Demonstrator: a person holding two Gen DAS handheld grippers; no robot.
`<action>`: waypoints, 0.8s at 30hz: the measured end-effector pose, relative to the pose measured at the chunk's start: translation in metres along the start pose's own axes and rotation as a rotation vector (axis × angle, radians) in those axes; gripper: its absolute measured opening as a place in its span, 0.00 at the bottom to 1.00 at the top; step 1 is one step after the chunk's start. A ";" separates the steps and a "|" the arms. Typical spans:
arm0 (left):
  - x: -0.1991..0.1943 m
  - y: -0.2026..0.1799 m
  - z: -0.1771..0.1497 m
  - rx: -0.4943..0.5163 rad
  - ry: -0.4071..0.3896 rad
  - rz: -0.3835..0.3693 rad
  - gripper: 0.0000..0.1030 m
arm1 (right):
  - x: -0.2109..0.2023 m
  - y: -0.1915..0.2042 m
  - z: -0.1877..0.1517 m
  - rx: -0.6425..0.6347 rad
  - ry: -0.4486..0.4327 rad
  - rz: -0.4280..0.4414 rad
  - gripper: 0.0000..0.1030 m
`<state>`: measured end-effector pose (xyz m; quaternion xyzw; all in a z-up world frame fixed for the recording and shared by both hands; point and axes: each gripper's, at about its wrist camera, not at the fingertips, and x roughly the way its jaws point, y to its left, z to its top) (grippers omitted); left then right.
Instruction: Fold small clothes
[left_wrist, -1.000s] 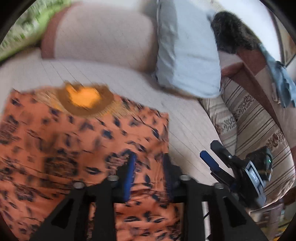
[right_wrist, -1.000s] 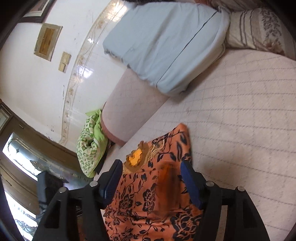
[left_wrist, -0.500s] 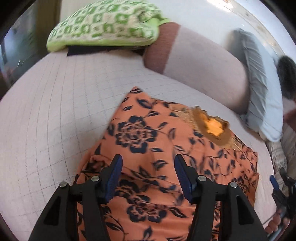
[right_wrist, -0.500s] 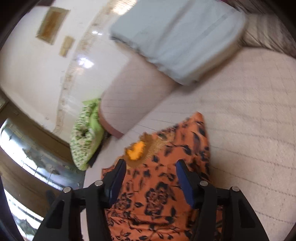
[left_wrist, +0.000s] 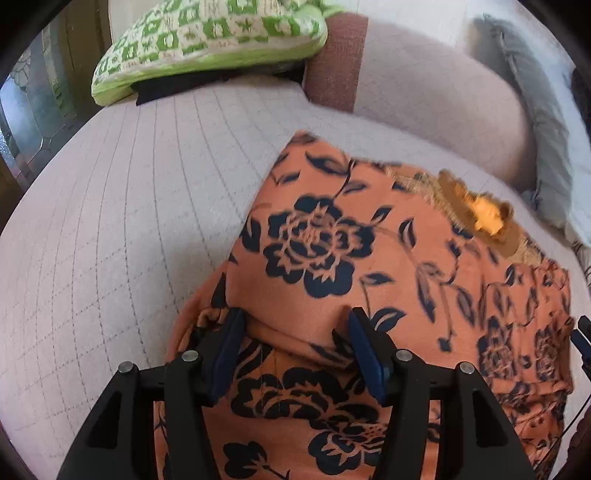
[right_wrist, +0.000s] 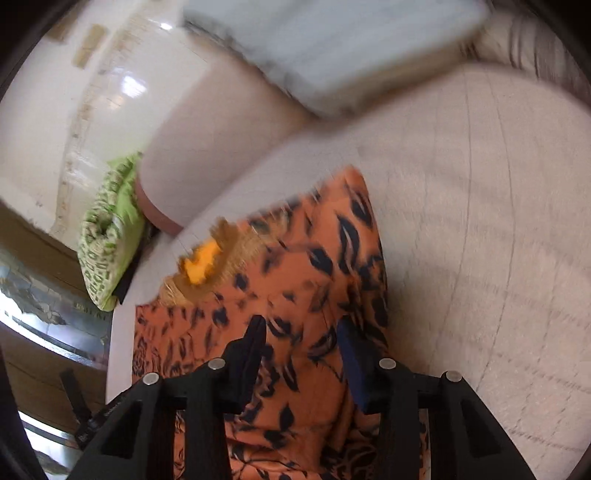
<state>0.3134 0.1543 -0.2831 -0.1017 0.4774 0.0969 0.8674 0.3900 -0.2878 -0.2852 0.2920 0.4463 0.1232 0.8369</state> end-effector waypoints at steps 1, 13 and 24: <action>-0.003 0.000 0.002 -0.004 -0.016 -0.016 0.58 | -0.005 0.005 0.000 -0.026 -0.022 0.021 0.44; 0.008 -0.035 -0.003 0.180 -0.009 0.061 0.58 | 0.050 0.077 -0.063 -0.412 0.318 0.059 0.45; 0.007 -0.017 -0.018 0.190 0.006 0.057 0.77 | 0.044 0.098 -0.084 -0.444 0.329 0.075 0.52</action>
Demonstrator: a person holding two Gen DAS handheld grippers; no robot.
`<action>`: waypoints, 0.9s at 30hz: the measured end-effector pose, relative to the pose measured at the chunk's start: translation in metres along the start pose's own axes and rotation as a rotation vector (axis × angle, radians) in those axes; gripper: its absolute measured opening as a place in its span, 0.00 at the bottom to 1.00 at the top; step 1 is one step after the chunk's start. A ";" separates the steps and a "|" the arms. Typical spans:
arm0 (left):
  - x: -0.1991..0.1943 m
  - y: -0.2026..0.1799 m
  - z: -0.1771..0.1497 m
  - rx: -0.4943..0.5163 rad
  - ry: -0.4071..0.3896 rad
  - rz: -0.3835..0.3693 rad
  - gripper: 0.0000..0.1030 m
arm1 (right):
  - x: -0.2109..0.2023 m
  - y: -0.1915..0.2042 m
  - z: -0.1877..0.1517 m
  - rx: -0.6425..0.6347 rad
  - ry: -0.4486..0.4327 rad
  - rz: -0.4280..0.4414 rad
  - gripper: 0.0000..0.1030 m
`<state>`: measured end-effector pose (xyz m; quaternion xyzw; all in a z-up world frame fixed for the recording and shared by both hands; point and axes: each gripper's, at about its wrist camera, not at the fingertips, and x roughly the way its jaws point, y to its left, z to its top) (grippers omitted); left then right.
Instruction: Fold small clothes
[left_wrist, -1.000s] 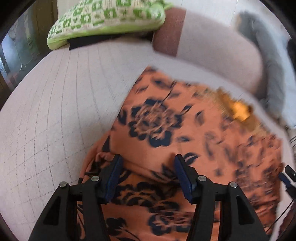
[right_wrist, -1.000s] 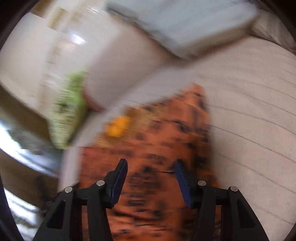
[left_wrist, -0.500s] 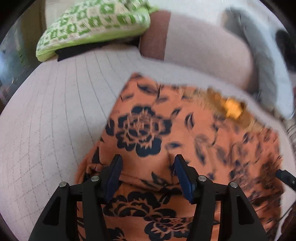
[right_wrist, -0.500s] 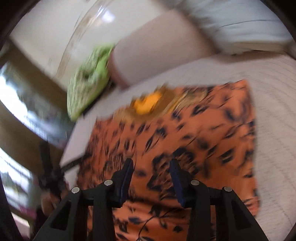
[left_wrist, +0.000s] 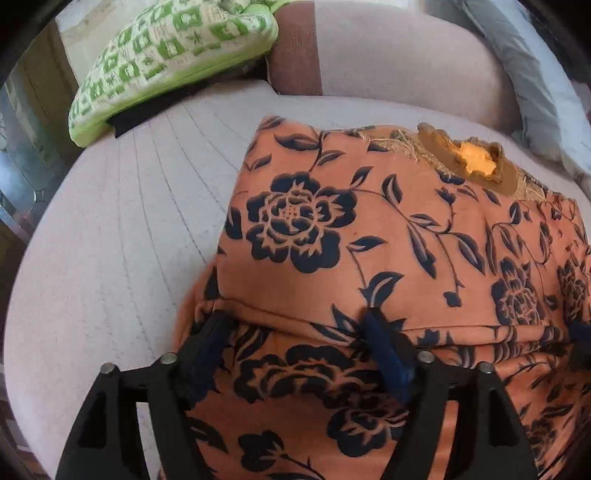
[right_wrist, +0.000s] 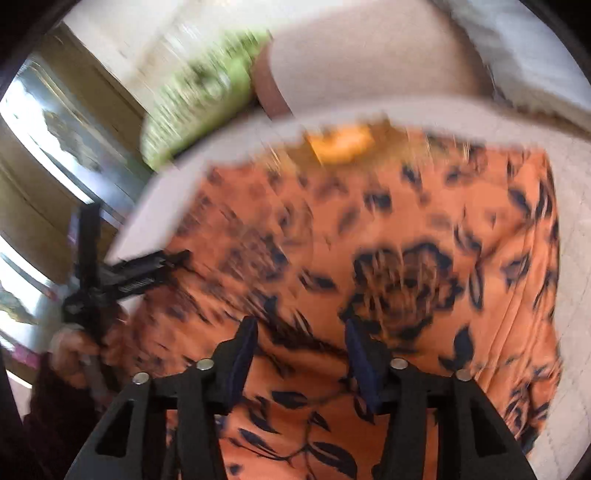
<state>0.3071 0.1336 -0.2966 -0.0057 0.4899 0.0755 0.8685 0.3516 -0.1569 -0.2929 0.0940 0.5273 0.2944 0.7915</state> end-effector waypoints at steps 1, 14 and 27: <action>-0.002 0.005 0.000 -0.029 0.009 -0.019 0.77 | 0.008 0.000 -0.003 0.003 0.019 -0.018 0.52; -0.133 0.091 -0.106 -0.152 -0.090 -0.055 0.77 | -0.158 -0.032 -0.081 0.197 -0.380 0.088 0.60; -0.178 0.167 -0.202 -0.239 0.009 -0.026 0.79 | -0.216 -0.054 -0.214 0.388 -0.241 0.052 0.61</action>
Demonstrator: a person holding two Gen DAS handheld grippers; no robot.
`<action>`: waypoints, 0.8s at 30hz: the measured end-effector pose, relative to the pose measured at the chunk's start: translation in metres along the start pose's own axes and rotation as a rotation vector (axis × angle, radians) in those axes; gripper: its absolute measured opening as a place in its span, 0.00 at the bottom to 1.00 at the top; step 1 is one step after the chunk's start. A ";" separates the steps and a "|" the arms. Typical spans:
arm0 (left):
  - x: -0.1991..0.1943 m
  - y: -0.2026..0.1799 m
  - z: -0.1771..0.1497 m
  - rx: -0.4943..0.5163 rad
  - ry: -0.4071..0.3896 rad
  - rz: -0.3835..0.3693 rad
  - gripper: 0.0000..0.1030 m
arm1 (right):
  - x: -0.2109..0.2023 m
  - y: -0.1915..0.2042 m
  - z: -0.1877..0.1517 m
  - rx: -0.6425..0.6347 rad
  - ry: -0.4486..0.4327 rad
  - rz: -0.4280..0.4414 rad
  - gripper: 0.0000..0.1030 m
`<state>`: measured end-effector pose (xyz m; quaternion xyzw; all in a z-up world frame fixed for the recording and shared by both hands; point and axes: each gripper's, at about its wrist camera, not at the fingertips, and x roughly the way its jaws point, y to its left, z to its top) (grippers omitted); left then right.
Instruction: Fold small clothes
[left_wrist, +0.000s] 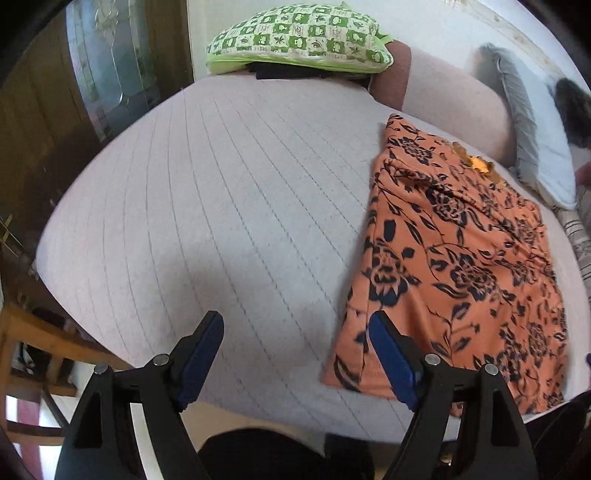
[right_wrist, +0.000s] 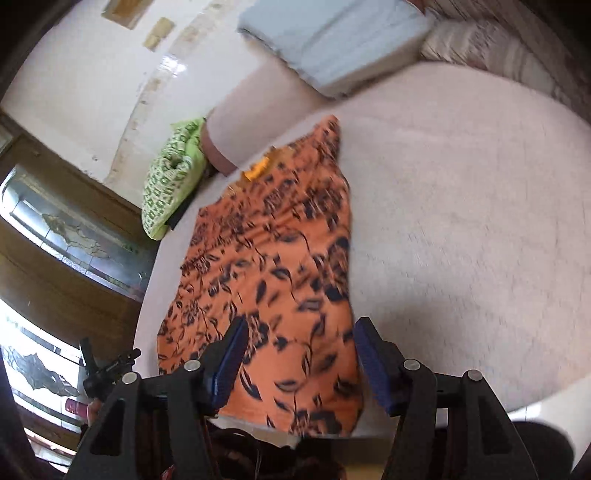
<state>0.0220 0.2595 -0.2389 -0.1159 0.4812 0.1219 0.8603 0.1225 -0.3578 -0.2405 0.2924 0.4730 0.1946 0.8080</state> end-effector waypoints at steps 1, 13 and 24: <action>-0.002 0.002 -0.003 -0.005 -0.003 -0.009 0.79 | 0.001 0.000 -0.002 0.004 0.005 0.000 0.61; 0.026 -0.017 -0.012 -0.006 0.101 -0.230 0.65 | 0.008 0.010 -0.026 0.011 0.050 0.004 0.61; 0.046 -0.037 -0.017 0.060 0.134 -0.242 0.08 | 0.020 0.016 -0.031 0.009 0.067 -0.015 0.61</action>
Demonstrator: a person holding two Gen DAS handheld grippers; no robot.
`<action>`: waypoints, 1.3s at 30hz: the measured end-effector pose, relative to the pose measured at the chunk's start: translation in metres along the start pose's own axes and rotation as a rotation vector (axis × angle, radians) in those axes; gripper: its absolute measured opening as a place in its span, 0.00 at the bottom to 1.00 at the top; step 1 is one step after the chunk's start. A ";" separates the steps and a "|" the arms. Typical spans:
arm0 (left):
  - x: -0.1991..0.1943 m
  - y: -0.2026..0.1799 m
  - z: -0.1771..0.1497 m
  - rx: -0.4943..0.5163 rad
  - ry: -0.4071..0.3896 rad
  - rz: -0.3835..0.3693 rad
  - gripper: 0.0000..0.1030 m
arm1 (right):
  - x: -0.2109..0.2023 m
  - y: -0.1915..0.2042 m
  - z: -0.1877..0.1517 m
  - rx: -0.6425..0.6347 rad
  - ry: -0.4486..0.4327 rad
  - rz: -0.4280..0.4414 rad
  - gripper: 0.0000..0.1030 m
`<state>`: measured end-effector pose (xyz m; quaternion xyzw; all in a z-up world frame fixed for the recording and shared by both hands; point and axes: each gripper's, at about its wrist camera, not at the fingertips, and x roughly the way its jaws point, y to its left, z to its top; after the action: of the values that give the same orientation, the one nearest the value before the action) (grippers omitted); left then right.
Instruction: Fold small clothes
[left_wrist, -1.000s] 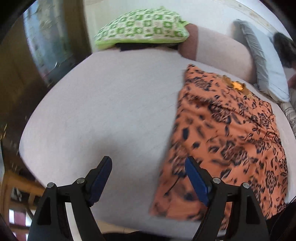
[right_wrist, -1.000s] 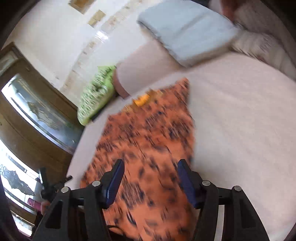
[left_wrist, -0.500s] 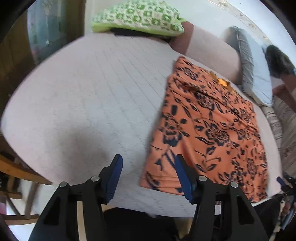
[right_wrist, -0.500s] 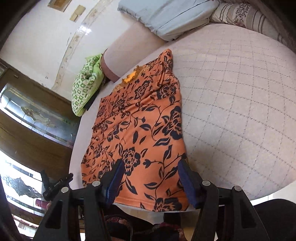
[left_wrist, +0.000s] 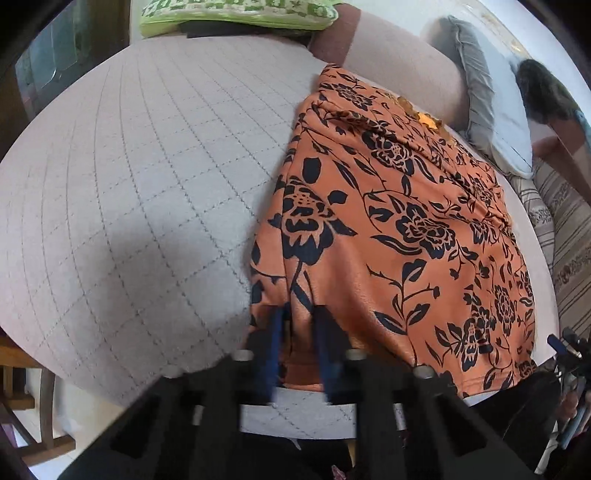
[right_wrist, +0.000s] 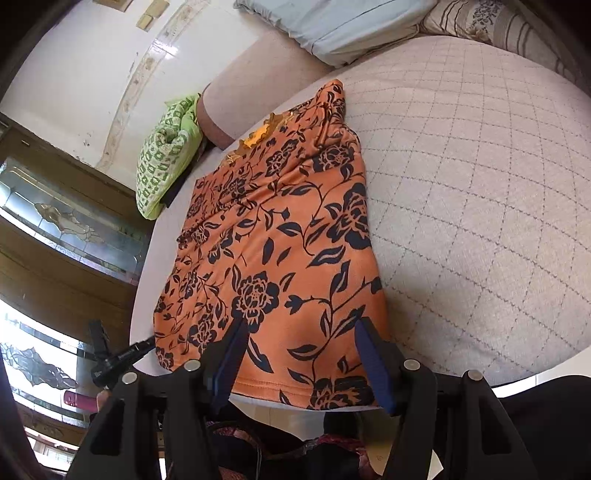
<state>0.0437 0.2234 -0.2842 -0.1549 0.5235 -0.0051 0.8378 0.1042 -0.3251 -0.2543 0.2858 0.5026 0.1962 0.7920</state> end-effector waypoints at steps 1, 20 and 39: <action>0.000 0.003 0.000 -0.010 0.001 -0.007 0.07 | -0.001 0.000 0.000 0.002 -0.004 -0.001 0.61; -0.045 0.031 0.004 -0.038 -0.105 0.025 0.89 | -0.006 -0.018 -0.004 0.075 -0.009 0.018 0.65; 0.018 0.012 0.019 -0.006 -0.013 -0.160 0.11 | 0.040 -0.033 -0.019 0.101 0.052 -0.047 0.55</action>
<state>0.0664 0.2364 -0.2953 -0.1988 0.5039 -0.0694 0.8377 0.1044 -0.3217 -0.3097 0.3080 0.5389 0.1592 0.7677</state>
